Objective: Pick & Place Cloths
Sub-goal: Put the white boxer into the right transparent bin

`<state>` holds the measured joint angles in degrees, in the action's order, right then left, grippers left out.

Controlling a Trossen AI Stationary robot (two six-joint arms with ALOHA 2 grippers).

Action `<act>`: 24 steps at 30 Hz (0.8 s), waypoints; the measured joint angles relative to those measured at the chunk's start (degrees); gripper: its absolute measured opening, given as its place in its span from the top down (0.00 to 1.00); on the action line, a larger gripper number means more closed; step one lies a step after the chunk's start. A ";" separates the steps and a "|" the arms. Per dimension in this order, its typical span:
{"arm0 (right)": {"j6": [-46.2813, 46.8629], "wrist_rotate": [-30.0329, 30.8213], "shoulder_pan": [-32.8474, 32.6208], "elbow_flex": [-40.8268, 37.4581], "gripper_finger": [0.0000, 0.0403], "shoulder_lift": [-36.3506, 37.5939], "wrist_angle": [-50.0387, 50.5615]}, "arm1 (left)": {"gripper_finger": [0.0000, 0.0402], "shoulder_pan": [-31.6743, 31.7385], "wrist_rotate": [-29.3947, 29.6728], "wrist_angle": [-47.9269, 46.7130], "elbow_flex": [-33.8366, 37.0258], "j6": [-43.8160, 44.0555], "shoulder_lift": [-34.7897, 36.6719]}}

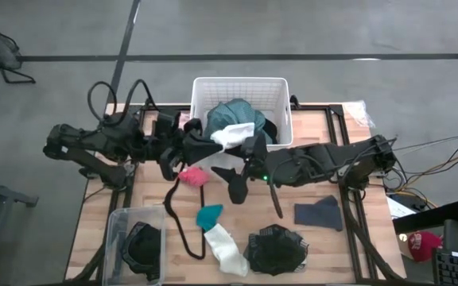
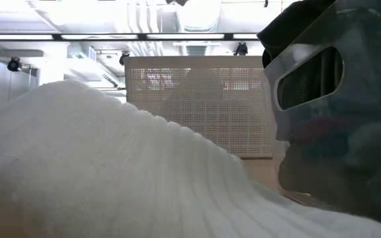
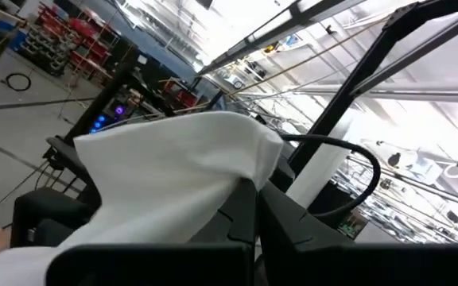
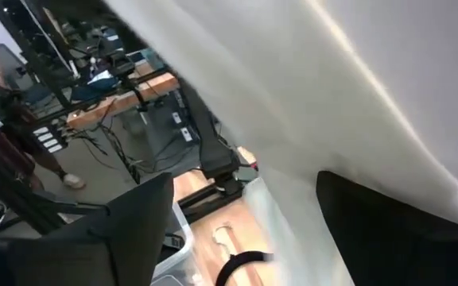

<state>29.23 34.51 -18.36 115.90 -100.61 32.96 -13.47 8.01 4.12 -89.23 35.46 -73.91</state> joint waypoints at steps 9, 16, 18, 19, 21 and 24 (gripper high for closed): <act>-0.64 -1.98 -2.29 0.00 0.36 0.69 1.65 | 0.99 0.09 2.58 -1.51 0.07 -4.88 2.40; -0.87 -1.93 -2.79 0.00 0.40 0.72 2.04 | 0.99 0.00 2.60 -7.94 -0.44 -1.84 6.98; -0.85 -1.95 -2.81 0.00 0.40 0.72 2.03 | 0.99 0.02 2.68 -9.16 -0.46 -2.80 7.87; -0.83 -1.95 -2.81 0.00 0.39 0.72 2.01 | 0.99 0.02 3.33 -9.87 -0.46 -3.14 8.25; -0.90 -1.93 -2.77 0.18 0.37 0.72 2.00 | 0.99 0.02 4.92 -11.23 -0.46 -3.47 8.85; -1.16 -1.65 -2.73 0.39 0.35 0.73 1.73 | 0.99 0.02 5.16 -10.93 -0.46 -3.04 9.01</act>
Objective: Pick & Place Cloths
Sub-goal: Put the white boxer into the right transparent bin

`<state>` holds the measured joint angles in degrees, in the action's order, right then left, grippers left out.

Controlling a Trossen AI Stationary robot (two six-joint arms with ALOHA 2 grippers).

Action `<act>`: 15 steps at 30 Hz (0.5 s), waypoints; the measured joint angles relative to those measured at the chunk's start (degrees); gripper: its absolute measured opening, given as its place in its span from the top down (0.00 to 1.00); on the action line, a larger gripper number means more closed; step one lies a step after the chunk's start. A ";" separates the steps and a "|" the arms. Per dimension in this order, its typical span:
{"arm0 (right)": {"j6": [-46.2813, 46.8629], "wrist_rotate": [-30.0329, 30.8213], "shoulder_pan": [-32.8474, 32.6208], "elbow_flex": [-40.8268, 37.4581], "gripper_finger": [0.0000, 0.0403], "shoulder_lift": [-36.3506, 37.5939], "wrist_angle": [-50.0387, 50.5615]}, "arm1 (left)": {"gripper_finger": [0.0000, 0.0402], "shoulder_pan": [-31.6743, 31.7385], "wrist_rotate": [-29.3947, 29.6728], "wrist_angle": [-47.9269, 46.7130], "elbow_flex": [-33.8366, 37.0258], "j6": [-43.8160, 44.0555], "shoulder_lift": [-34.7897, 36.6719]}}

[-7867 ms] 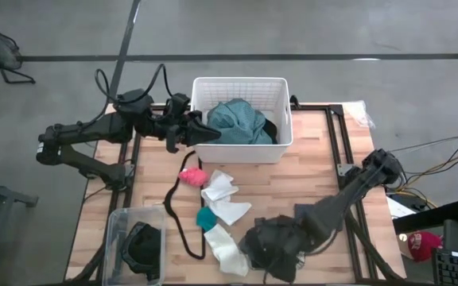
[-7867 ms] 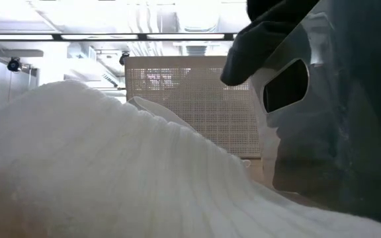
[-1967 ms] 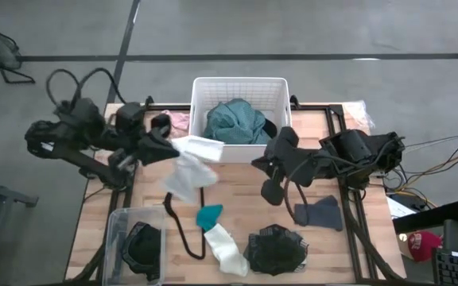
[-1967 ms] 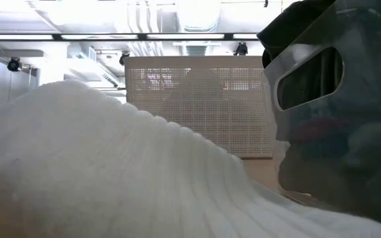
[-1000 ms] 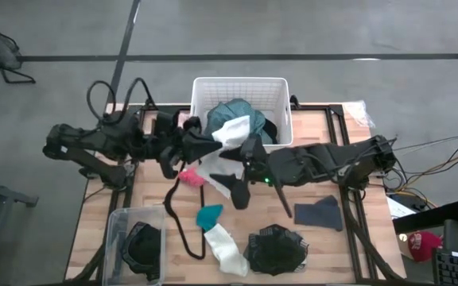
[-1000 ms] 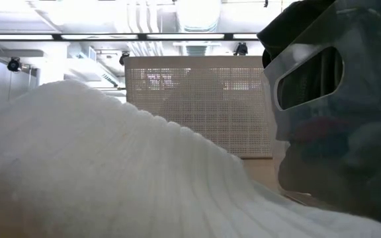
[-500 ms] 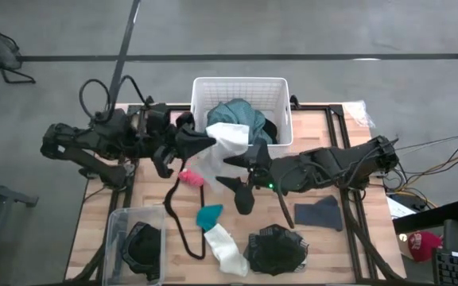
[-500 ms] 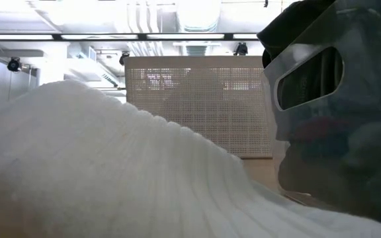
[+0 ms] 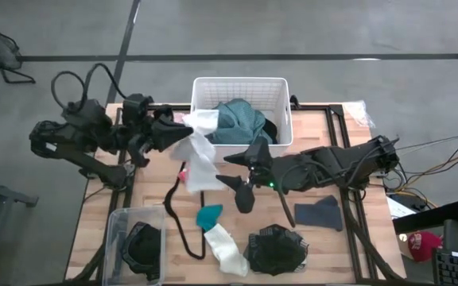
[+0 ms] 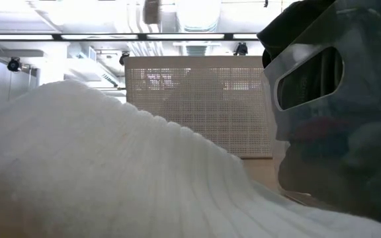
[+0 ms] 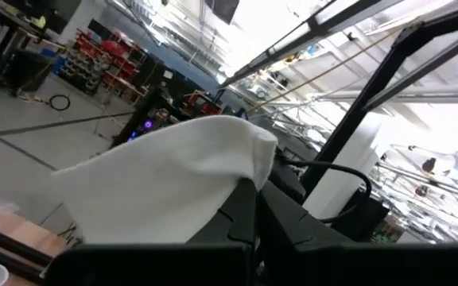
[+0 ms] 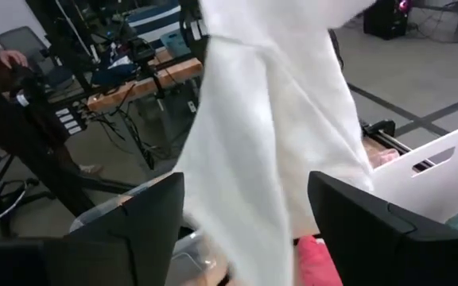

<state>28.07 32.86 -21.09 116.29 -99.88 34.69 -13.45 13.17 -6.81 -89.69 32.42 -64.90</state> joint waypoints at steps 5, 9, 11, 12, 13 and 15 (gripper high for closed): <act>0.23 0.31 1.38 -0.04 0.29 -0.22 -1.90 | 0.99 -0.19 -2.54 0.42 0.00 2.75 -1.96; -1.01 0.41 2.12 -0.13 0.23 -0.52 -4.49 | 0.99 -0.22 -5.79 4.41 0.00 4.83 -4.12; -2.47 0.33 2.30 -0.13 0.20 -0.71 -5.78 | 0.99 -0.22 -6.71 6.36 0.00 5.19 -5.24; -2.91 0.30 2.37 -0.13 0.19 -0.75 -6.26 | 0.99 -0.20 -7.12 7.22 0.00 5.41 -5.67; -3.13 0.20 2.60 -0.18 0.18 -0.79 -6.78 | 0.99 -0.20 -7.62 7.75 0.00 5.59 -6.15; -3.20 0.23 3.10 -0.31 0.16 -1.06 -7.21 | 0.99 -0.17 -8.63 9.46 0.00 6.24 -6.91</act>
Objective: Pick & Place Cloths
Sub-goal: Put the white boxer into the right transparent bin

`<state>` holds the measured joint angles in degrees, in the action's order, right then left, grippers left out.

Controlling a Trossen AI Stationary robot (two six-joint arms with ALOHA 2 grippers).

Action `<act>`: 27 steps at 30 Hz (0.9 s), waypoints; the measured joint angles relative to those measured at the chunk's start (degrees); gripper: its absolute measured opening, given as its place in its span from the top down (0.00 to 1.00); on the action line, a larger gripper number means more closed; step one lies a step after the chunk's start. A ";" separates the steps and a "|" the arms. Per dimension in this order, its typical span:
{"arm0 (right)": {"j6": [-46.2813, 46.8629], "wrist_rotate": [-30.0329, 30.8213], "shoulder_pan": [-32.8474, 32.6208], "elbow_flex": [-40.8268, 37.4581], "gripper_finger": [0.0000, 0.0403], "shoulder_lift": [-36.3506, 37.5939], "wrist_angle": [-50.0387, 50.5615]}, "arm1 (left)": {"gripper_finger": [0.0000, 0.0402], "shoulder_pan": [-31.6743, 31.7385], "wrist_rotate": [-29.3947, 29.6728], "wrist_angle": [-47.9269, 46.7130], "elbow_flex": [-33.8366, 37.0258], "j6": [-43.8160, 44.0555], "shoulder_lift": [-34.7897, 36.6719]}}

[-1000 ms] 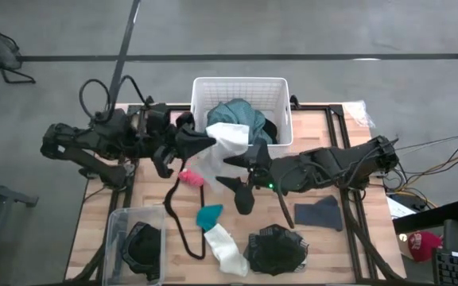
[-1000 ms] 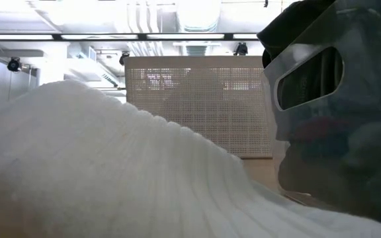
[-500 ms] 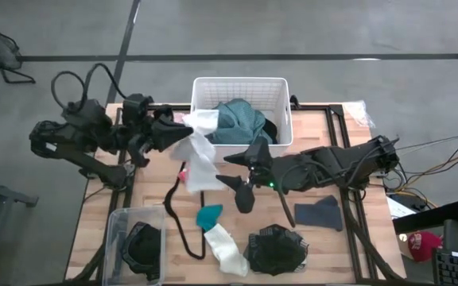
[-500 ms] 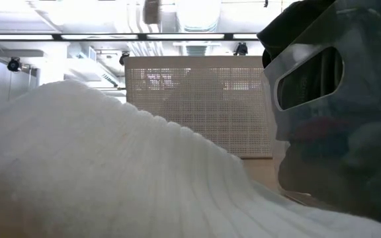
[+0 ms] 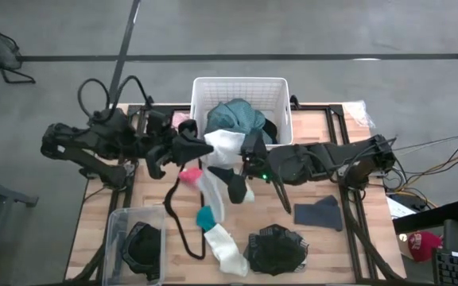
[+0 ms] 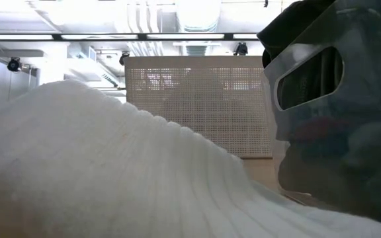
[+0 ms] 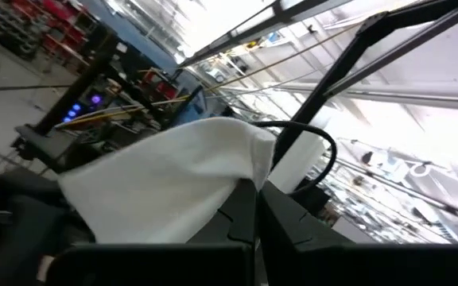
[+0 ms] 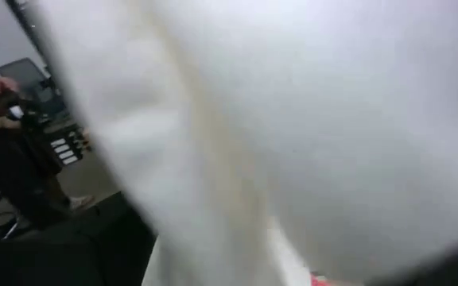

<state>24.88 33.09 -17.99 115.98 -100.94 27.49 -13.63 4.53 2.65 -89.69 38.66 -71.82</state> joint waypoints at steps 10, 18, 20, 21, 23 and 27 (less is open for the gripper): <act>2.11 -1.84 -0.12 -0.11 0.48 0.35 2.84 | 0.99 0.00 -1.04 -1.22 0.00 -1.79 0.73; 2.20 -6.56 -0.22 -0.01 0.95 1.17 4.12 | 0.99 0.00 -5.45 -1.81 0.00 -1.58 1.14; 3.12 -7.74 -0.21 0.62 0.96 1.46 6.48 | 0.97 0.00 -5.46 -1.97 0.00 -1.47 1.20; 3.86 -8.28 -0.23 1.07 0.97 1.60 7.77 | 0.96 0.00 -5.47 -2.30 0.00 -1.59 1.22; 5.47 -9.62 -0.56 1.75 0.97 2.20 11.22 | 0.90 0.00 -5.45 -3.64 0.00 -3.03 1.39; 8.58 -12.67 -1.71 2.07 0.97 3.17 15.95 | 0.74 0.00 -5.46 -7.78 0.00 -4.97 1.80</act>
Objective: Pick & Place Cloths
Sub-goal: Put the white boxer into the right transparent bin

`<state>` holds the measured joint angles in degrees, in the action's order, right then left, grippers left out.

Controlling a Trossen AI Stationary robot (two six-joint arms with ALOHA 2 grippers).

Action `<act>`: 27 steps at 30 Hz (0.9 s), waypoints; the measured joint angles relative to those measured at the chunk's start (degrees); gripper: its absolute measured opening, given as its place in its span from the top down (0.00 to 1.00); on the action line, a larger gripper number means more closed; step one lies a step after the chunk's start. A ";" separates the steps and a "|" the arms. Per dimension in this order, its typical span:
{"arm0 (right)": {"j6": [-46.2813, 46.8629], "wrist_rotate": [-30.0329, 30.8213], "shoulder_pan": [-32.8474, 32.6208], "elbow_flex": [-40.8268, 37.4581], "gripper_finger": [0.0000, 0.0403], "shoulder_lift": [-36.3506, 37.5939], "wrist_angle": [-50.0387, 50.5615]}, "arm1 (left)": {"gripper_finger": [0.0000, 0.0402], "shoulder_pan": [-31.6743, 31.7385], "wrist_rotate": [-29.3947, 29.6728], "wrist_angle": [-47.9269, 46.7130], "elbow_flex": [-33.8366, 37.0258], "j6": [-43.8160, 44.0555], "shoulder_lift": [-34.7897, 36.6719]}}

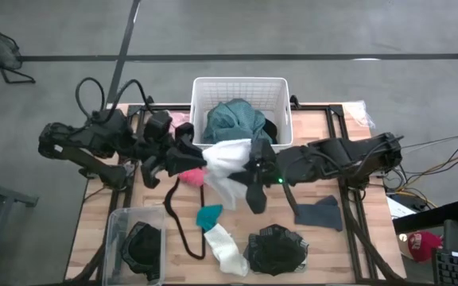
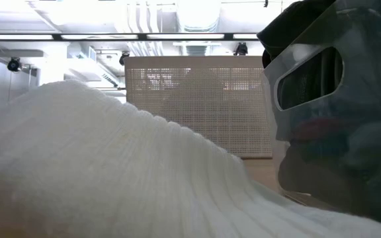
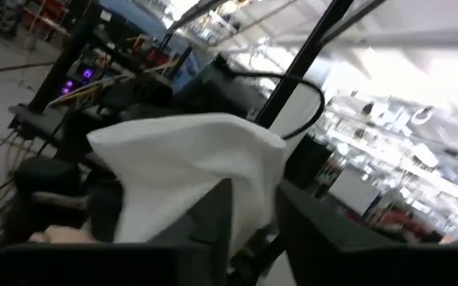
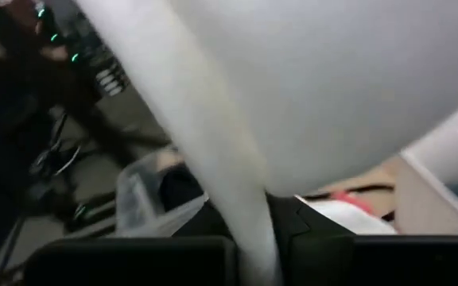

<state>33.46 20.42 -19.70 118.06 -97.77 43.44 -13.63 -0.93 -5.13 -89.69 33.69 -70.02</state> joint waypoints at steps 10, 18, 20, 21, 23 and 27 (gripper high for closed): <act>12.73 -16.37 -6.75 0.39 0.97 1.33 14.14 | 0.47 -0.02 -1.51 -11.02 0.00 -1.18 0.20; 27.27 -14.45 -15.18 -0.92 0.97 -1.09 24.19 | 0.46 0.00 -1.50 -11.64 0.00 -3.79 0.20; 29.54 -12.32 -17.03 -1.56 0.97 -2.43 24.95 | 0.46 0.00 -1.51 -11.65 0.00 -3.91 0.20; 30.35 -11.12 -17.88 -1.96 0.97 -3.08 25.16 | 0.46 0.00 -1.52 -11.66 0.00 -3.91 0.20; 31.77 -8.77 -19.21 -2.84 0.97 -4.50 26.59 | 0.46 0.00 -1.57 -11.67 0.00 -3.93 0.20; 32.44 -8.25 -21.22 -6.40 0.97 -7.38 28.87 | 0.46 0.00 -1.59 -11.80 0.00 -3.20 0.20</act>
<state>65.89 12.17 -40.92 111.66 -105.14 72.31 -13.63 -2.51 -16.93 -89.69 30.50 -69.82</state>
